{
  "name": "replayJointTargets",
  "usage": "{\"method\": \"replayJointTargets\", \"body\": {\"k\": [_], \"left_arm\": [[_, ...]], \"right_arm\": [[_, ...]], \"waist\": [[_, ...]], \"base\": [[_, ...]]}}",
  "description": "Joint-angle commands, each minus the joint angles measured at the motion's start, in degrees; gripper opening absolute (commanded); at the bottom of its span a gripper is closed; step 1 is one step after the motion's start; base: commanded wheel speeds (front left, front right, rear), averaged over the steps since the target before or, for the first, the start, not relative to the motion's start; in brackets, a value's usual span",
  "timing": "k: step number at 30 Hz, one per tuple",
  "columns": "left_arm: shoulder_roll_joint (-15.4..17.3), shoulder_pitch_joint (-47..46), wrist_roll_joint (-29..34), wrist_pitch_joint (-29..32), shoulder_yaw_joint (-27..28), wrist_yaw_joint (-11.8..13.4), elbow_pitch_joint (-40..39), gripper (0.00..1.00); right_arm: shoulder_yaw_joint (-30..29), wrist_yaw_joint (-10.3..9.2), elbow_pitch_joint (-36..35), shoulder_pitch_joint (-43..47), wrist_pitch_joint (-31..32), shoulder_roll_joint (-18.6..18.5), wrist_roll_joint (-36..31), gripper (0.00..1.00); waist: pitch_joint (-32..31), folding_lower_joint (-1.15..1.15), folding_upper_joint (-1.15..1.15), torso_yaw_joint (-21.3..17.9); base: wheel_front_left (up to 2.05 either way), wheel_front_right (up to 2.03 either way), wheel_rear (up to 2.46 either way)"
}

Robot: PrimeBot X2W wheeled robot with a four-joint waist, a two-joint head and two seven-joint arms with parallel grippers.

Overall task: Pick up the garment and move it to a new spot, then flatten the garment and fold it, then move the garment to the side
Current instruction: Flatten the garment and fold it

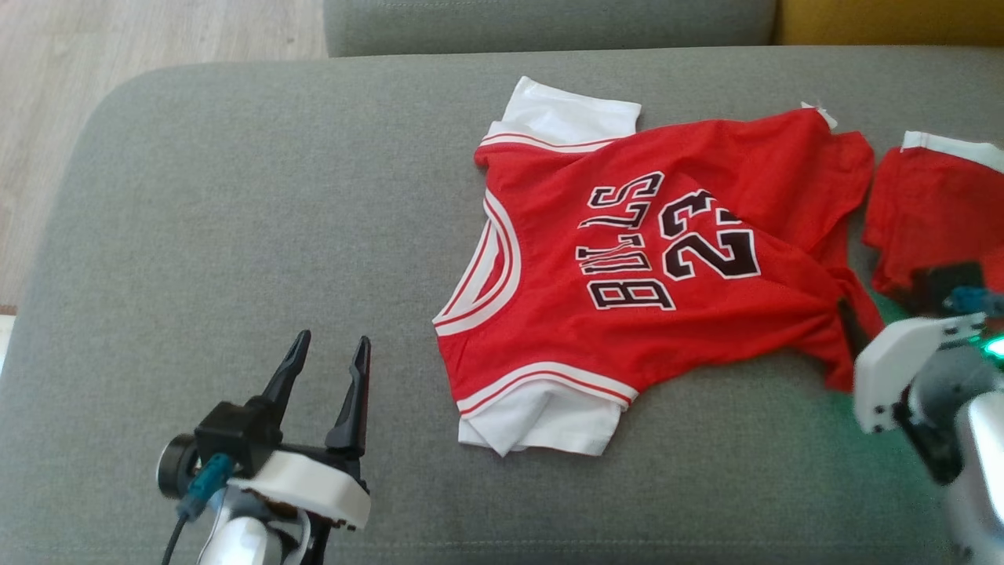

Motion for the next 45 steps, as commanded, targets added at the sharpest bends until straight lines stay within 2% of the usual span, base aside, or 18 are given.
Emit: {"method": "replayJointTargets", "body": {"k": [1, 8, 18, 24, 31, 34, 37, 45], "left_arm": [[-0.1, -2.8, 0.3, -0.3, 1.3, -0.1, -1.6, 1.0], [-0.1, -3.0, 0.3, -0.3, 1.6, -0.3, -1.2, 1.0], [-0.1, -2.9, 0.7, -0.3, 1.8, -0.3, -1.5, 1.0], [-0.1, -3.0, 0.4, -0.3, 2.0, -0.4, -1.6, 1.0], [-0.1, -3.2, -0.3, -0.3, 1.8, -0.4, -2.7, 1.0], [-0.1, -3.1, -0.7, -0.3, 1.7, -0.3, -3.1, 1.0], [-0.1, -2.8, -1.1, -0.3, 1.2, -0.2, -3.4, 1.0], [-0.1, -1.7, -1.8, -0.3, -0.2, -0.3, -3.0, 1.0]], "right_arm": [[0.7, 0.37, -1.5, -2.1, -0.4, -1.6, -0.9, 1.0], [-2.4, 0.37, 2.4, -2.1, -0.6, -2.9, -4.6, 1.0], [-9.2, 0.37, 1.9, 0.6, 0.1, -0.9, -9.7, 1.0], [-13.0, 0.37, -4.7, 1.6, -6.6, 5.9, -7.0, 1.0], [-12.3, 0.37, -12.8, 6.6, -17.6, 13.0, -4.6, 1.0], [-10.4, 0.37, -13.8, 10.0, -21.3, 13.9, -3.0, 1.0], [-8.2, 0.37, -12.4, 13.0, -24.3, 13.9, 1.5, 1.0], [-6.5, 0.37, -8.3, 13.6, -27.6, 14.0, 2.7, 1.0]], "waist": [[0.0, 0.0, 0.0, 0.1], [0.1, 0.0, 0.0, -0.3], [-0.3, 0.0, 0.0, -2.6], [-0.7, 0.0, 0.0, -3.6], [-1.0, 0.0, 0.0, -4.1], [-1.1, 0.0, 0.0, -4.2], [-1.5, 0.0, 0.0, -4.2], [-2.0, 0.0, 0.0, -4.2]], "base": [[0.0, 0.0, 0.0], [0.0, 0.0, 0.0], [0.0, 0.0, 0.0], [0.0, 0.0, 0.0], [0.0, 0.0, 0.0], [0.0, 0.0, 0.0], [0.0, 0.0, 0.0], [0.0, 0.0, 0.0]]}}
